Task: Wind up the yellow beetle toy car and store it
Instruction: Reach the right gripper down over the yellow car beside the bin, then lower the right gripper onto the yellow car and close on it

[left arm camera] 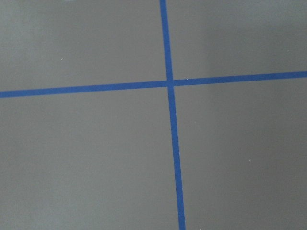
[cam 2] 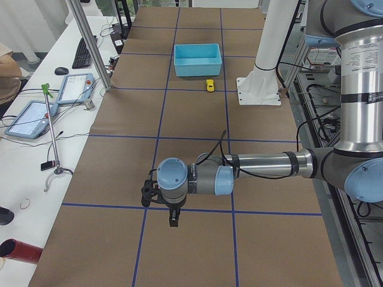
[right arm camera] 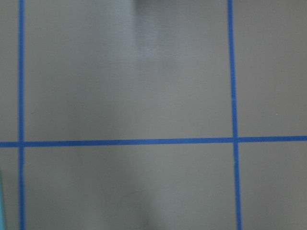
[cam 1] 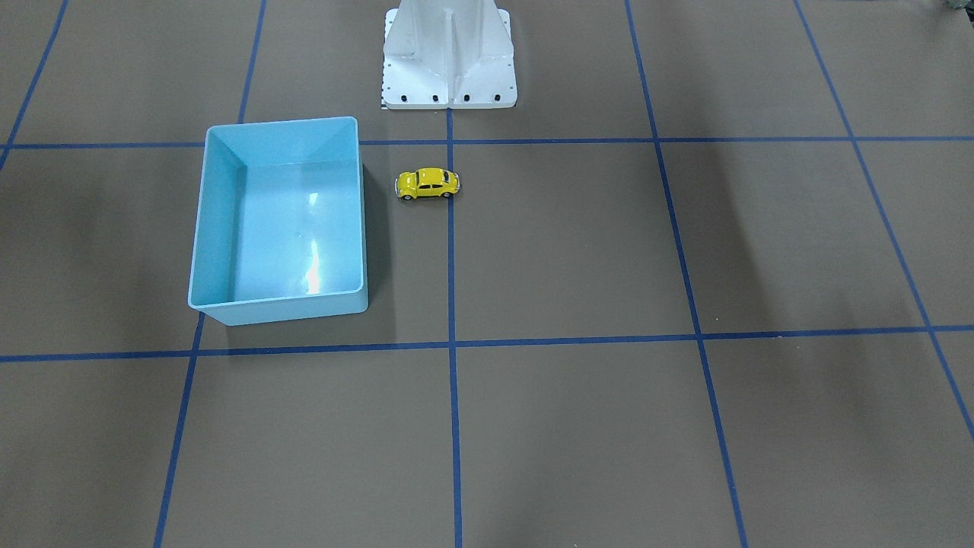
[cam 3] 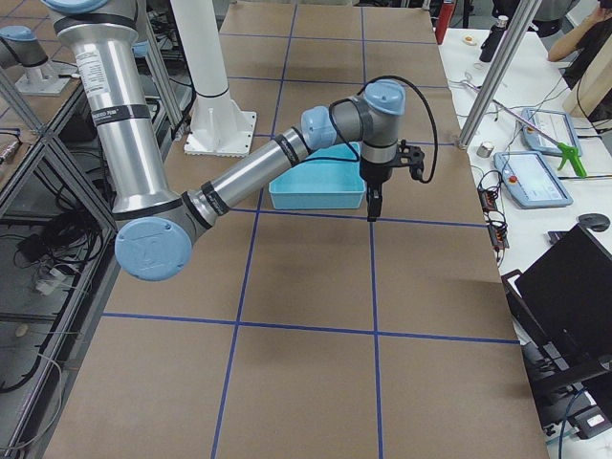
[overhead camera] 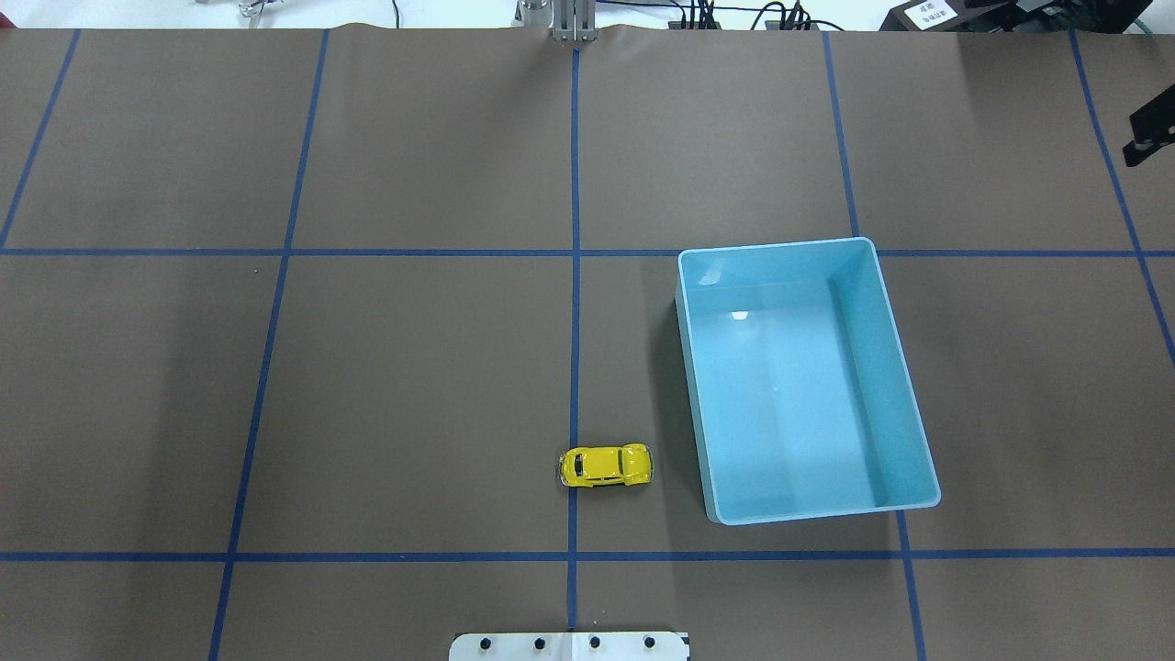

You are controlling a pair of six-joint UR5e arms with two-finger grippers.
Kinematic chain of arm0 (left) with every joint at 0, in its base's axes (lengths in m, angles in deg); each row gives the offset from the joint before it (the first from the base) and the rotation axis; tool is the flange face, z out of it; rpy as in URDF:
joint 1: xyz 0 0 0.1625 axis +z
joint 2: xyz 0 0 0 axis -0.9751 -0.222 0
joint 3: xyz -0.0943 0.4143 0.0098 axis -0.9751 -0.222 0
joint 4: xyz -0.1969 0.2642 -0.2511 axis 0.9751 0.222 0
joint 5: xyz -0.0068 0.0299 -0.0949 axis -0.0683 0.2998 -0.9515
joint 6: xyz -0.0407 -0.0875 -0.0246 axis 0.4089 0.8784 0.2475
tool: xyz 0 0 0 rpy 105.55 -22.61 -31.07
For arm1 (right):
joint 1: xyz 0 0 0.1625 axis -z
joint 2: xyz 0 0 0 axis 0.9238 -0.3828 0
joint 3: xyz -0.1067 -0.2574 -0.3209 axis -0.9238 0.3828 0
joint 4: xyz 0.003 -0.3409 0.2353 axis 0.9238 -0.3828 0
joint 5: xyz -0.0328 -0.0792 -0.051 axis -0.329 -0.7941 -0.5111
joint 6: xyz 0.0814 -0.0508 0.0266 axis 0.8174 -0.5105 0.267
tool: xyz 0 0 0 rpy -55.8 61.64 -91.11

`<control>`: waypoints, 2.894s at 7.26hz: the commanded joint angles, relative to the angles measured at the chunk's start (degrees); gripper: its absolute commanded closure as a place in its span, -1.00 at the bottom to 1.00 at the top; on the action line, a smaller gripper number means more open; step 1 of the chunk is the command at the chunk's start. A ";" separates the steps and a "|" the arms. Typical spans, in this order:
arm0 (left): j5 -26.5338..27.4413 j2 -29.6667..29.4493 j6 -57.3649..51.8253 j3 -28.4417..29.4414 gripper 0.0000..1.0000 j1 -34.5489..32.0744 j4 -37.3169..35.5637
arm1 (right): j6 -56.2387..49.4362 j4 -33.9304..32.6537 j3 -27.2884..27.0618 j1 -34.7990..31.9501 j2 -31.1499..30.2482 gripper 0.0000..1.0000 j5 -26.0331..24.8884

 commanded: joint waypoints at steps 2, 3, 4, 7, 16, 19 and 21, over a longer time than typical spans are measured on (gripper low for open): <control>0.33 -0.15 0.02 0.73 -1.00 0.00 0.05 | 2.24 -0.75 -11.21 12.06 5.96 -1.00 -0.37; 0.33 -0.15 0.19 0.47 -1.00 -0.09 -0.04 | 1.71 4.22 -12.54 18.28 7.45 -1.00 -1.06; 0.33 -0.06 0.19 0.64 -1.00 -0.09 -0.04 | -0.64 10.45 -12.38 23.91 7.64 -1.00 -4.20; 0.41 0.03 0.02 0.82 -1.00 -0.18 -0.04 | -13.37 14.73 -12.65 34.31 7.73 -1.00 -11.41; 0.50 0.03 0.02 0.99 -1.00 -0.09 -0.30 | -30.28 14.99 -0.88 56.73 15.56 -1.00 -24.35; 0.50 -0.06 0.02 1.43 -1.00 -0.09 -0.39 | -33.89 15.08 1.24 57.62 16.61 -1.00 -27.17; 0.50 -0.15 0.02 1.35 -1.00 -0.09 -0.39 | -33.80 20.75 7.61 57.89 18.97 -1.00 -29.53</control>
